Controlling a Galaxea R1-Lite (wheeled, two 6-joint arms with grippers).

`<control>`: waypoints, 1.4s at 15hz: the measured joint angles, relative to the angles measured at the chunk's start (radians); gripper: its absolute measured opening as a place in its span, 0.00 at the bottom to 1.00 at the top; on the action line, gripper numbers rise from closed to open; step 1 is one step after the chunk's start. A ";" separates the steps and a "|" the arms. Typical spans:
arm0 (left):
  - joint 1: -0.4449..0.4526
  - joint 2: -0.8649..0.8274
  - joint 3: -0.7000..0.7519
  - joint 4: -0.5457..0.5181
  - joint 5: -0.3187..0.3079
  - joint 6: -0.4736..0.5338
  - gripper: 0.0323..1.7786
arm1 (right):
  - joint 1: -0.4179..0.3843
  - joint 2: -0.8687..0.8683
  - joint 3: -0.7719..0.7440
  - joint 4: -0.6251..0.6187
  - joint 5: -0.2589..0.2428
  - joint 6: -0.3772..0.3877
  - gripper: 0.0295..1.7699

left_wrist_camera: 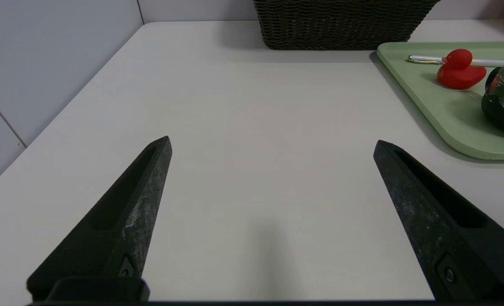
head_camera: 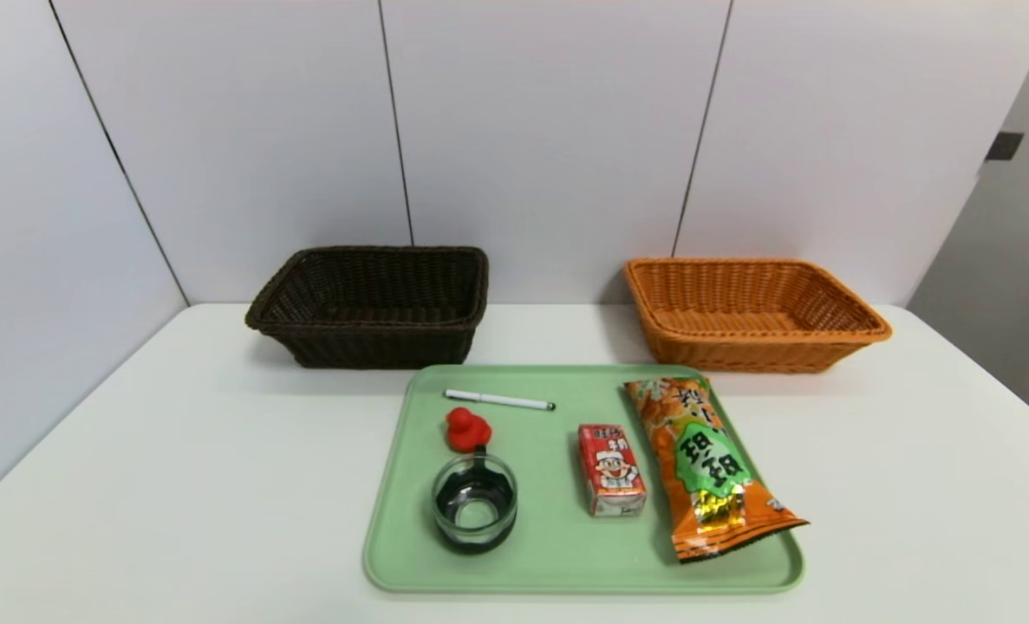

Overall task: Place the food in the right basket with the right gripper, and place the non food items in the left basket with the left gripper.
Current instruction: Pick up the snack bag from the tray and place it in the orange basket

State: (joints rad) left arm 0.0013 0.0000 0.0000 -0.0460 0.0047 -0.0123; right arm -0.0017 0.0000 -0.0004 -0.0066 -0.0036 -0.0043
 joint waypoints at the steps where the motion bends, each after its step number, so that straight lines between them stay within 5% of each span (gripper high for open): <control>1: 0.000 0.000 0.000 0.001 -0.001 0.000 0.95 | 0.000 0.000 0.000 -0.001 0.000 -0.001 0.97; 8: 0.000 0.000 -0.002 -0.001 -0.005 0.020 0.95 | 0.000 0.000 -0.008 -0.006 0.002 -0.001 0.97; 13: 0.000 0.059 -0.214 0.142 -0.144 0.034 0.95 | 0.000 0.080 -0.208 0.043 0.137 -0.005 0.97; 16: 0.000 0.201 -0.275 0.043 -0.171 0.029 0.95 | 0.002 0.218 -0.318 0.026 0.212 -0.012 0.97; 21: -0.001 0.583 -0.385 -0.290 -0.177 0.023 0.95 | 0.005 0.559 -0.489 -0.166 0.247 -0.076 0.97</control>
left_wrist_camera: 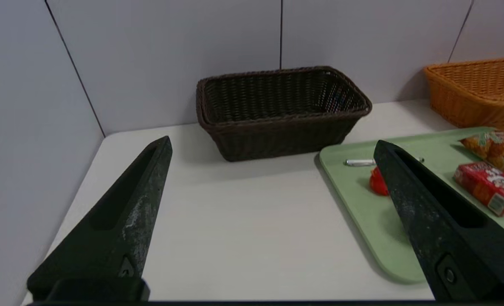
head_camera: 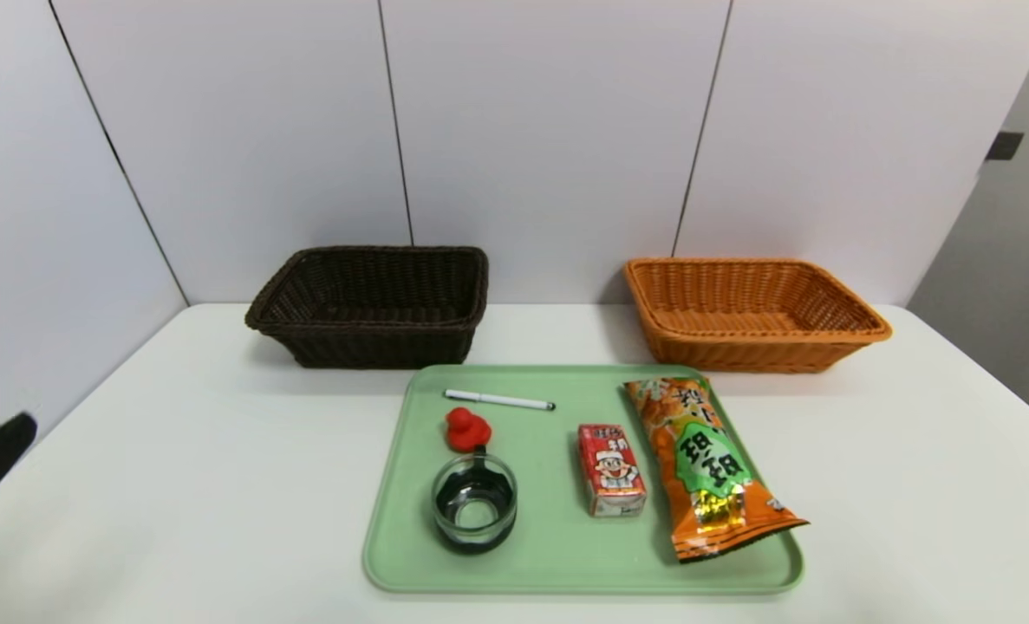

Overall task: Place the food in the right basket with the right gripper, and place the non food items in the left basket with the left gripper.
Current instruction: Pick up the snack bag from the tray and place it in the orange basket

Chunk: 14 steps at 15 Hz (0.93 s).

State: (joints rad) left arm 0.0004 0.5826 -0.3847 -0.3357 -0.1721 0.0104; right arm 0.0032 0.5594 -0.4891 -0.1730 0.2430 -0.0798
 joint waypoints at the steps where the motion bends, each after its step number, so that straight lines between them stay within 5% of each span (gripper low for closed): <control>1: 0.000 0.085 -0.029 -0.067 0.000 0.000 0.95 | 0.000 0.070 -0.040 -0.024 0.003 -0.018 0.97; 7: -0.002 0.515 -0.178 -0.345 0.000 -0.003 0.95 | 0.006 0.432 -0.259 -0.139 0.016 -0.045 0.97; 14: -0.007 0.826 -0.273 -0.483 0.000 0.004 0.95 | 0.058 0.738 -0.341 -0.275 0.017 -0.003 0.97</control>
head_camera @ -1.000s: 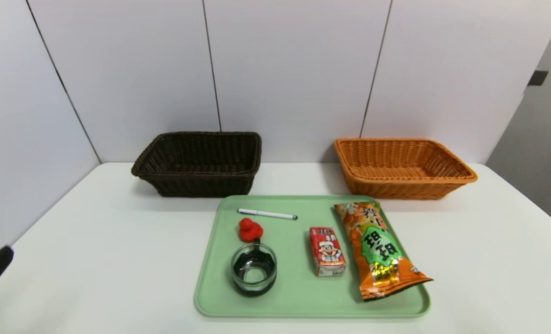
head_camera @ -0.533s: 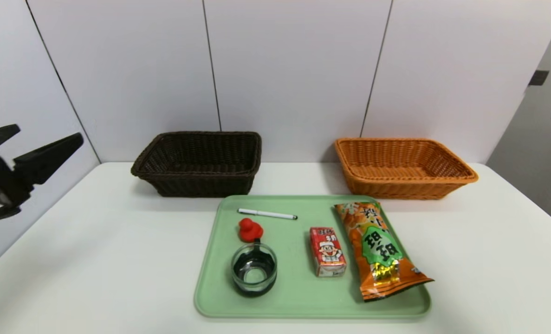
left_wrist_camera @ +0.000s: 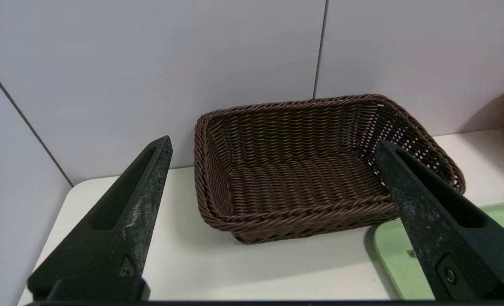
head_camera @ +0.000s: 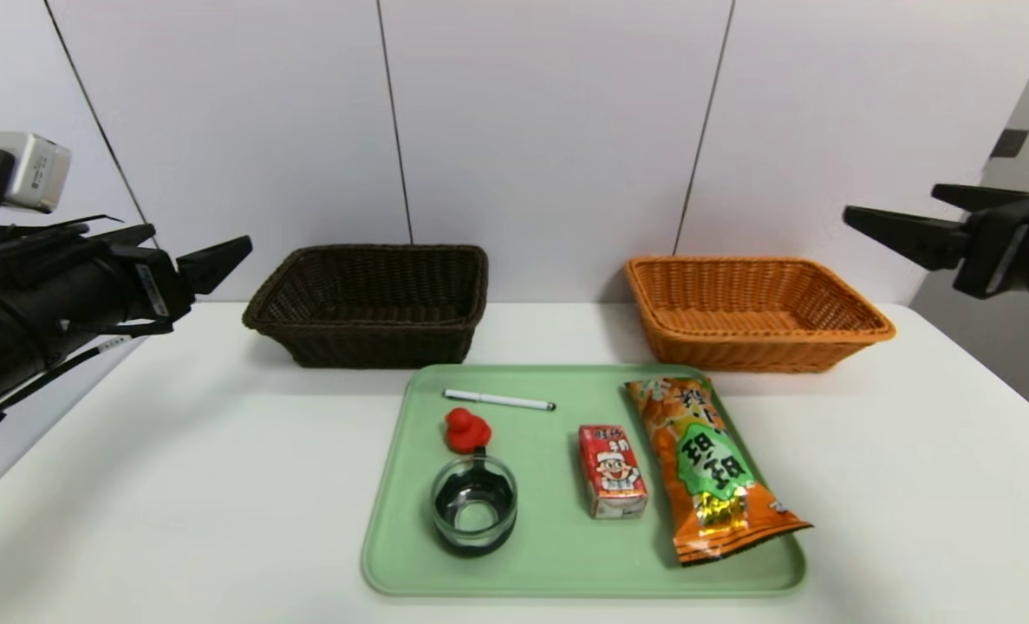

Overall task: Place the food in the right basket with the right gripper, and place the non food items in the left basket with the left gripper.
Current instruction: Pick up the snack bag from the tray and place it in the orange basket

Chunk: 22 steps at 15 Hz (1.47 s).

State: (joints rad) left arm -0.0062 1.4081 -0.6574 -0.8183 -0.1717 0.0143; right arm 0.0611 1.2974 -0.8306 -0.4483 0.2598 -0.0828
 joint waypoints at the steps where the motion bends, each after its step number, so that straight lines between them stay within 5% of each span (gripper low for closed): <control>1: 0.000 0.021 -0.001 -0.001 -0.001 0.001 0.95 | 0.031 0.034 -0.036 0.017 -0.002 0.001 0.97; 5: 0.001 0.073 -0.026 0.006 -0.003 0.005 0.95 | 0.152 0.156 -0.233 0.262 -0.023 0.003 0.97; 14: 0.002 0.116 -0.041 0.006 -0.006 0.056 0.95 | 0.302 0.353 -0.654 1.124 -0.056 0.046 0.97; 18: 0.001 0.123 -0.036 0.000 -0.003 0.056 0.95 | 0.313 0.438 -0.708 1.177 -0.122 0.044 0.97; 22: 0.002 0.131 -0.039 -0.001 -0.002 0.095 0.95 | 0.315 0.505 -0.684 1.172 -0.124 0.042 0.97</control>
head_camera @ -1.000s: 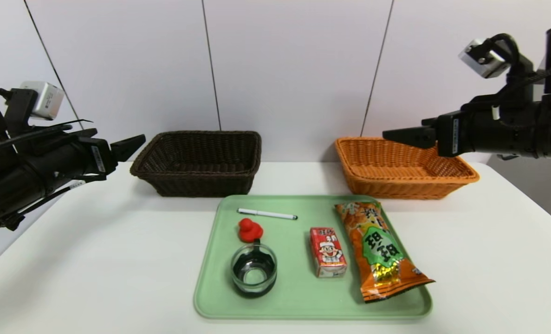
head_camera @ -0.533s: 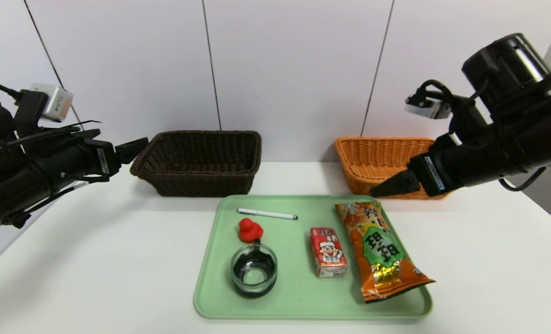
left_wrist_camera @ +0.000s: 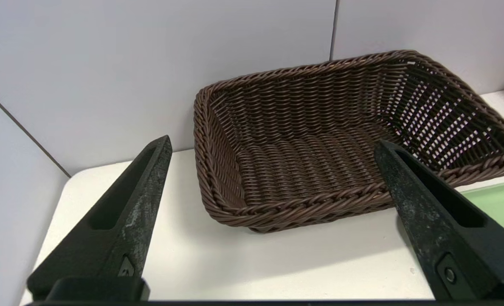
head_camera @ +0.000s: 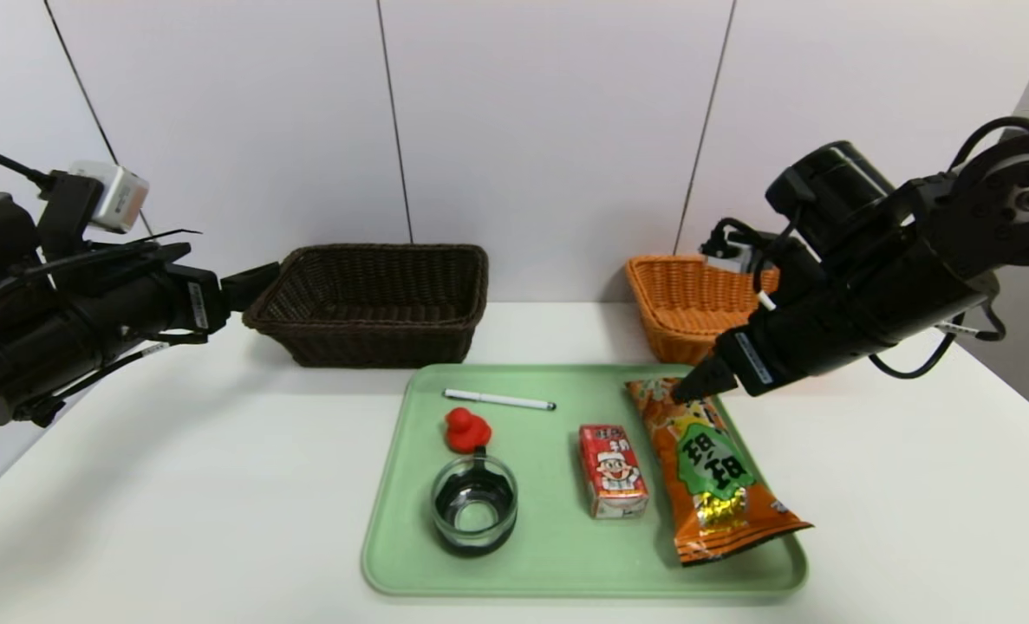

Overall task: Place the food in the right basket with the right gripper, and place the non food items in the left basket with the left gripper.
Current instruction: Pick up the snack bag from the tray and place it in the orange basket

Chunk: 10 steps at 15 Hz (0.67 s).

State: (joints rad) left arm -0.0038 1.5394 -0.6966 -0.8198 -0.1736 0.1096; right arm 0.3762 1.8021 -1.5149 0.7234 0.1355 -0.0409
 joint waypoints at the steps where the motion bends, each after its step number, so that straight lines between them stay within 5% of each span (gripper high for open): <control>1: 0.000 0.005 -0.001 0.000 0.000 0.014 0.95 | 0.002 0.011 0.006 0.000 0.001 0.005 0.97; 10: 0.001 0.019 0.003 0.000 0.001 0.016 0.95 | 0.020 0.053 0.130 -0.034 0.003 0.008 0.97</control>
State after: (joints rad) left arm -0.0032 1.5587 -0.6936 -0.8202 -0.1726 0.1251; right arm 0.3960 1.8551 -1.3853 0.6889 0.1389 -0.0326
